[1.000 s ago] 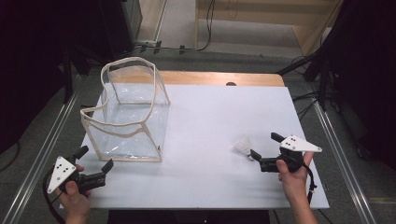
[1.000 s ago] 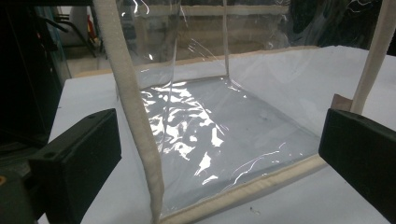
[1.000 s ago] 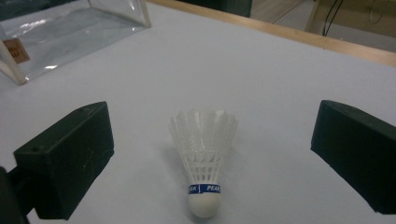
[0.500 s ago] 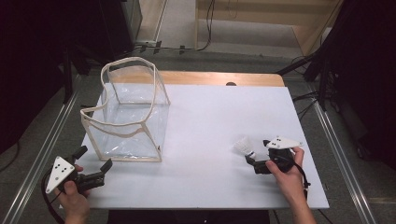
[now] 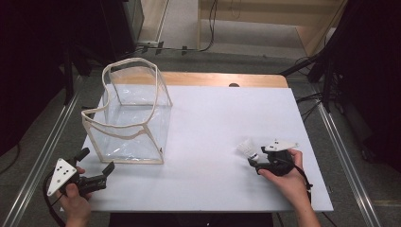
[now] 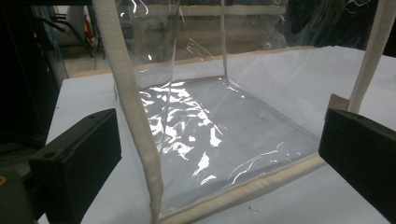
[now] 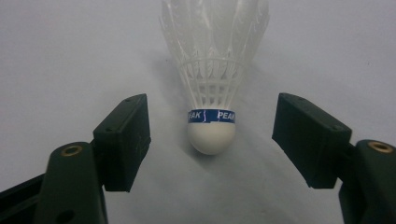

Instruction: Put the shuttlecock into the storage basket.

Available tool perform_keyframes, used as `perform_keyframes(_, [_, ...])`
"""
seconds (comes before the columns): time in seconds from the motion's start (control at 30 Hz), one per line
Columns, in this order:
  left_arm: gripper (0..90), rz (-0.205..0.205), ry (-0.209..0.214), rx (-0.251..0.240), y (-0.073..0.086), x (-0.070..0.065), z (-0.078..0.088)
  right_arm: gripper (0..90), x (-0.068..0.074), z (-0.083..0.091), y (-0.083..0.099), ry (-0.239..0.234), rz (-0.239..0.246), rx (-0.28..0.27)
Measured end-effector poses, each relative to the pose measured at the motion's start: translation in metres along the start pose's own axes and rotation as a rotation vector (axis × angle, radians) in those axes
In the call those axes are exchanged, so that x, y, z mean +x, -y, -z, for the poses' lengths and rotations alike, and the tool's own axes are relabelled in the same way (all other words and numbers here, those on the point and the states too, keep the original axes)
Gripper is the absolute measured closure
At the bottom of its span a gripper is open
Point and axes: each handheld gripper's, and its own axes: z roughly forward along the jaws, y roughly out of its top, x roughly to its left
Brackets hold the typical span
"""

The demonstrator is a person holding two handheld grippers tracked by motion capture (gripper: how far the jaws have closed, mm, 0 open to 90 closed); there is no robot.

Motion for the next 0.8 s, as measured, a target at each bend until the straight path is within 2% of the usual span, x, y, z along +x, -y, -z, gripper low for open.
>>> perform_keyframes(0.03, [0.0, 0.002, 0.000, -0.001, 0.0000, 0.0002, 0.0003, 29.7, 0.0005, -0.0006, -0.0002, 0.001, -0.002, 0.007])
perform_keyframes(0.07, [0.0, 0.002, 0.000, -0.002, 0.0001, 0.0004, 0.0004, 36.6, 0.0001, -0.0019, -0.0004, -0.001, 0.003, 0.019])
perform_keyframes(0.1, [0.0, 0.002, 0.000, -0.002, 0.0001, 0.0004, 0.0004, 36.6, 0.0001, -0.0019, -0.0004, -0.001, 0.003, 0.019])
perform_keyframes(0.13, [0.0, 0.002, -0.002, -0.003, 0.0001, 0.0002, 0.0004, 43.2, 0.0002, -0.0024, -0.0005, -0.014, 0.003, 0.027])
perform_keyframes(0.3, [0.0, 0.001, -0.002, -0.003, 0.0001, 0.0002, 0.0004, 49.5, 0.0001, -0.0032, -0.0011, -0.018, 0.008, 0.031])
perform_keyframes(0.33, [0.0, 0.000, -0.001, -0.003, 0.0001, 0.0002, 0.0005, 55.0, -0.0004, -0.0032, -0.0010, -0.012, 0.005, 0.036])
perform_keyframes(0.8, [0.0, -0.002, -0.005, -0.005, 0.0000, 0.0003, 0.0013, 62.6, -0.0003, -0.0089, -0.0008, -0.010, 0.011, 0.054])
